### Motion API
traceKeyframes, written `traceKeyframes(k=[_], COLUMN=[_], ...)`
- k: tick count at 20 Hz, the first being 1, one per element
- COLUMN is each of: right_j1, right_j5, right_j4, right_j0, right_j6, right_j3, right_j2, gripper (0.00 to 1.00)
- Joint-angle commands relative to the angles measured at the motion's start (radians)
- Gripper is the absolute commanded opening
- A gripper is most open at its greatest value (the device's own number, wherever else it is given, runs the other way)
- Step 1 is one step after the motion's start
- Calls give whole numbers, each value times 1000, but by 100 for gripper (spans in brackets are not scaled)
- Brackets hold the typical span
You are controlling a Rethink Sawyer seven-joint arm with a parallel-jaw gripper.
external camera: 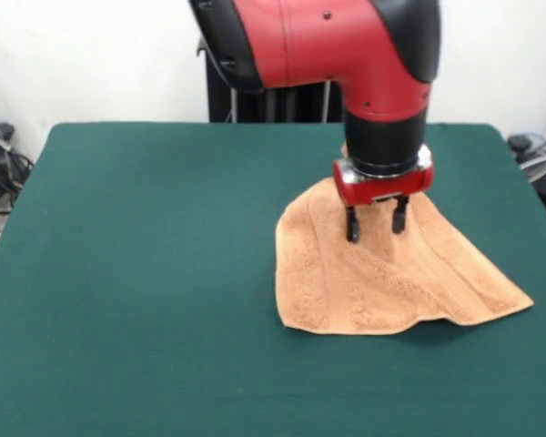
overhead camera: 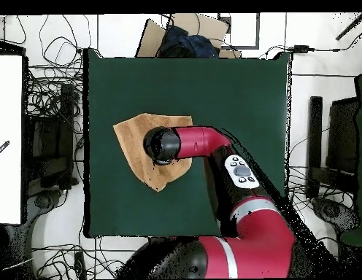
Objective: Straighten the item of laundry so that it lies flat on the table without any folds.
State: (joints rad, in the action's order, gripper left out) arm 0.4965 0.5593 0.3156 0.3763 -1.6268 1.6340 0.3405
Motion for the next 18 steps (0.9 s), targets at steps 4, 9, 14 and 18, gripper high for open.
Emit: traceKeyframes(k=[4, 9, 14, 18], right_j1=[-55, -58, -40, -24], right_j5=[-99, -104, -105, -102], right_j4=[-8, -13, -13, -13], right_j0=[41, 48, 46, 43], right_j6=[-66, -66, -69, -71], right_j3=[109, 114, 120, 120], right_j2=[73, 79, 83, 86], gripper=[100, 100, 100, 100])
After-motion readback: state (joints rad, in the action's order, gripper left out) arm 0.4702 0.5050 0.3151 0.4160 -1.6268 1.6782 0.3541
